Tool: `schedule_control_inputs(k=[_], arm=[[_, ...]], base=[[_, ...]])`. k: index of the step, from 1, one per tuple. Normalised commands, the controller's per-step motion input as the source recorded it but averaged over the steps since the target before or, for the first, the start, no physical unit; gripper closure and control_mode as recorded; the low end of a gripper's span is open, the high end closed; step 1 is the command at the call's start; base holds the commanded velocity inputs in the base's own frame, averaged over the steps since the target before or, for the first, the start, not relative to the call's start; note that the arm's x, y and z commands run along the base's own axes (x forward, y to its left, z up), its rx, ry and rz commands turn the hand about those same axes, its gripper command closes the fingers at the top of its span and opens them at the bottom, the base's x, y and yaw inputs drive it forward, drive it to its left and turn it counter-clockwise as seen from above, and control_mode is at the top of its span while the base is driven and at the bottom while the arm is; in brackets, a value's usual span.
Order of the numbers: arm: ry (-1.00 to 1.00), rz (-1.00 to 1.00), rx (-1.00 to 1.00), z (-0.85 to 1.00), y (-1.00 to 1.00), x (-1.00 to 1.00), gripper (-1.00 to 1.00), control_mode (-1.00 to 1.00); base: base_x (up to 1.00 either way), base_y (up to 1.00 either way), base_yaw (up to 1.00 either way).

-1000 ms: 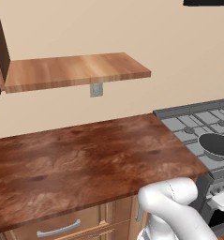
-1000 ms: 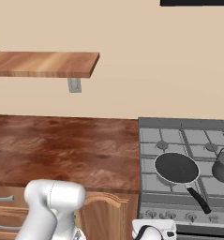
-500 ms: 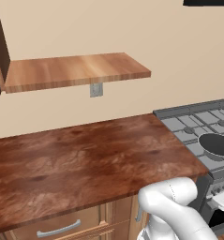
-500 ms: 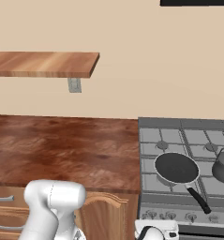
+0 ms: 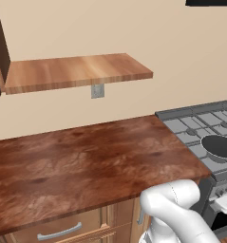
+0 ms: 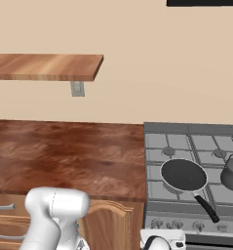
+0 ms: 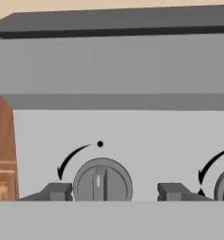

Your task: Pick the pan from the cabinet and place it on the stove. Then turn on the stove burner for the pan.

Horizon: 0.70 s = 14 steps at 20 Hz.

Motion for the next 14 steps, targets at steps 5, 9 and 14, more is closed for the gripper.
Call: schedule_control_inputs(k=[5, 9, 14], arm=[[0.02, 0.02, 0.00, 0.00, 0.43, 0.07, 1.00, -1.00], [0.02, 0.05, 0.00, 0.00, 0.44, 0.04, 1.00, -1.00], [0.00, 0.04, 0.00, 0.00, 0.32, 0.00, 1.00, -1.00]], base=[[0.00, 0.00, 0.00], [0.00, 0.00, 0.00], [0.00, 0.00, 0.00]])
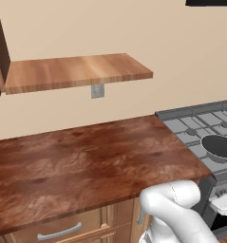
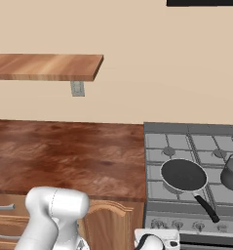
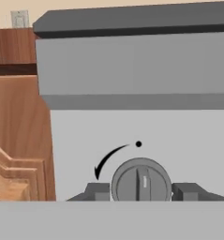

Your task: Pick the pan from the cabinet and place it on the stove. Then turn on the stove burner for the pan.

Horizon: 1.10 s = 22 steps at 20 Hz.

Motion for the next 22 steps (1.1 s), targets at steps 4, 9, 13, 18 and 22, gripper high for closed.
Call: schedule_control_inputs(k=[4, 9, 13, 18, 22], arm=[[0.00, 0.06, -0.12, 0.00, 0.25, 0.00, 1.00, -1.00], [0.00, 0.08, -0.29, 0.04, 0.34, 0.00, 1.00, -1.00], [0.02, 0.04, -0.25, 0.16, 0.29, -0.06, 1.00, -1.00], [0.01, 0.03, -0.25, 0.17, 0.23, -0.11, 1.00, -1.00], [0.00, 0.02, -0.10, 0.12, 0.21, -0.12, 1.00, -1.00]], base=[[0.00, 0.00, 0.00], [0.00, 0.00, 0.00], [0.00, 0.00, 0.00], [0.00, 0.00, 0.00], [0.00, 0.00, 0.00]])
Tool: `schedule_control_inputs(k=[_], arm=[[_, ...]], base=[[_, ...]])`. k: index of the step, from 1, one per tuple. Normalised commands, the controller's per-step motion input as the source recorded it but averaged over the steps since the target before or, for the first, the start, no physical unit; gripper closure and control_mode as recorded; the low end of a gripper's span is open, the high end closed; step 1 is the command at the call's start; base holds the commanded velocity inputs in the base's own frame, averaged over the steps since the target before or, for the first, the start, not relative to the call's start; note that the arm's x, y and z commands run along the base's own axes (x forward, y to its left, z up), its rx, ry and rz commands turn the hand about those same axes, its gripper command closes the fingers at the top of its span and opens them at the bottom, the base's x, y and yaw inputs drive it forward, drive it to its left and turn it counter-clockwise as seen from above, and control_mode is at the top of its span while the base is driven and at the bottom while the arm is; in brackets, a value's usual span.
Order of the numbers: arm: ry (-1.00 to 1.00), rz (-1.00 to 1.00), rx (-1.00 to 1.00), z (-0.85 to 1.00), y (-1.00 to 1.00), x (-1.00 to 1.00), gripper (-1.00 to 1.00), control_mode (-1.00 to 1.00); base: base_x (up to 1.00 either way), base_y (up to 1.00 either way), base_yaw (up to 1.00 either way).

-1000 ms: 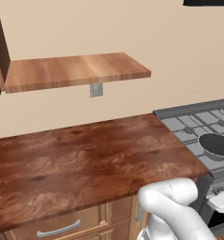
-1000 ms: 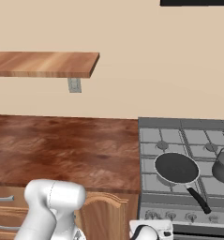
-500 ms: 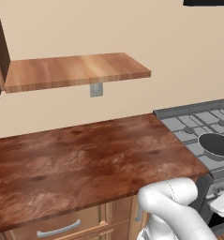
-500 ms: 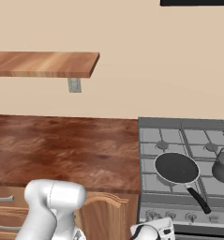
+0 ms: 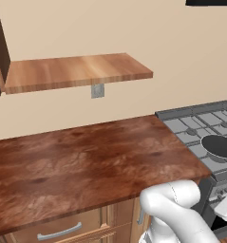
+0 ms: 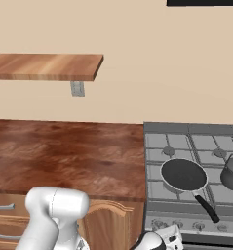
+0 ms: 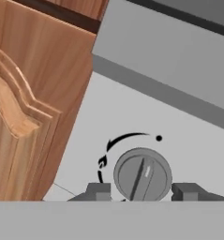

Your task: Pick the pan from the cabinet and place it on the stove. Then turn on the stove burner for the pan.

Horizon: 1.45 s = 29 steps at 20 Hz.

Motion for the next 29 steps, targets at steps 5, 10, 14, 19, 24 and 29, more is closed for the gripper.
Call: schedule_control_inputs(k=[5, 10, 14, 19, 24, 29], arm=[[-0.06, 0.00, 0.00, 0.07, 0.02, -0.30, 1.00, -1.00], [-0.03, 0.00, -0.11, 0.25, 0.00, -0.22, 1.00, -1.00], [-0.03, 0.00, -0.21, 0.17, 0.00, -0.25, 1.00, -1.00], [-0.02, 0.00, -0.23, 0.11, 0.00, -0.30, 1.00, -1.00], [0.01, 0.00, -0.07, 0.00, 0.10, -0.23, 1.00, -1.00], [0.00, 0.00, -0.06, 0.11, 0.25, -0.40, -1.00, -1.00]], base=[[0.00, 0.00, 0.00], [0.00, 0.00, 0.00], [0.00, 0.00, 0.00], [0.00, 0.00, 0.00], [0.00, 0.00, 0.00], [0.00, 0.00, 0.00]])
